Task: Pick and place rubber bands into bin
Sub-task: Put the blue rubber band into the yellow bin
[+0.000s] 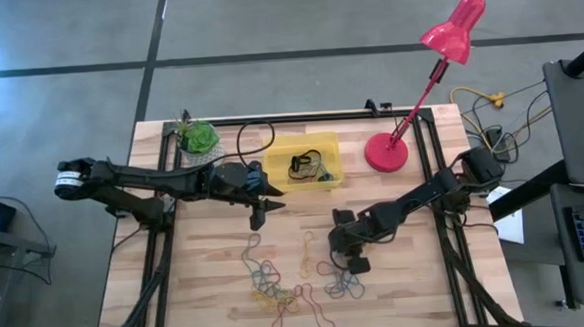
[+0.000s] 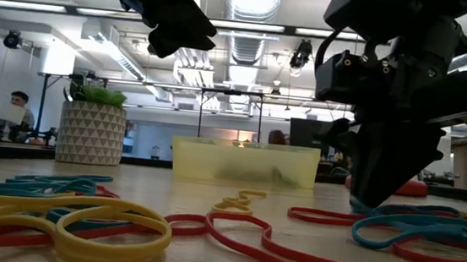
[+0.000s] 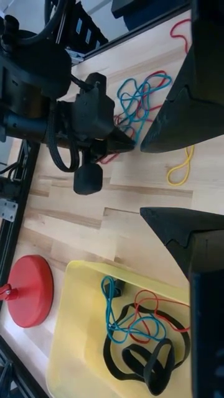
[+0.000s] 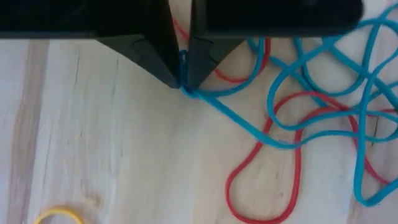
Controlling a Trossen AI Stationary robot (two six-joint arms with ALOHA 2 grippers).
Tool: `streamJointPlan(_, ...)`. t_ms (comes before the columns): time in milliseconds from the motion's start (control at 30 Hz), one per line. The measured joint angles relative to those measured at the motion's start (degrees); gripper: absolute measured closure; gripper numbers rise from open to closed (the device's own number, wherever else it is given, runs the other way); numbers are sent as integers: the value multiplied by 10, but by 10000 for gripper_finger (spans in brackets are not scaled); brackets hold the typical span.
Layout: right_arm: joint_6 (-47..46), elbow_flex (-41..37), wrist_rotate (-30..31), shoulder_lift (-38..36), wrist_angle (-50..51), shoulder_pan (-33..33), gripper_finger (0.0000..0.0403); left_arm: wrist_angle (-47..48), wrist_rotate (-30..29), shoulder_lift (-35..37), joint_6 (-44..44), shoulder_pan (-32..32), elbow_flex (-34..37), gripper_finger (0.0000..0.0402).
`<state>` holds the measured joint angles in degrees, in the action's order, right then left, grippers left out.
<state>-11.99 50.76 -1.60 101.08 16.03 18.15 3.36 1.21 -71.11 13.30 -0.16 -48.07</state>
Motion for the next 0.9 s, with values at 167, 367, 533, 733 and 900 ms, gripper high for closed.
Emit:
streamJointPlan(167,-13,-2,-4,-18,14,0,393,0,0,0,0,0,0,265)
streamJointPlan(367,-31,10,1,-59,44,0,394,-2,0,0,0,0,0,265)
streamJointPlan(533,-30,38,28,-97,71,0,394,-20,1,0,-1,0,3,265)
streamJointPlan(733,-5,86,78,-129,107,0,394,-31,1,0,-1,0,6,265)
streamJointPlan(900,27,138,131,-141,144,-1,394,-30,1,0,-1,0,6,265)
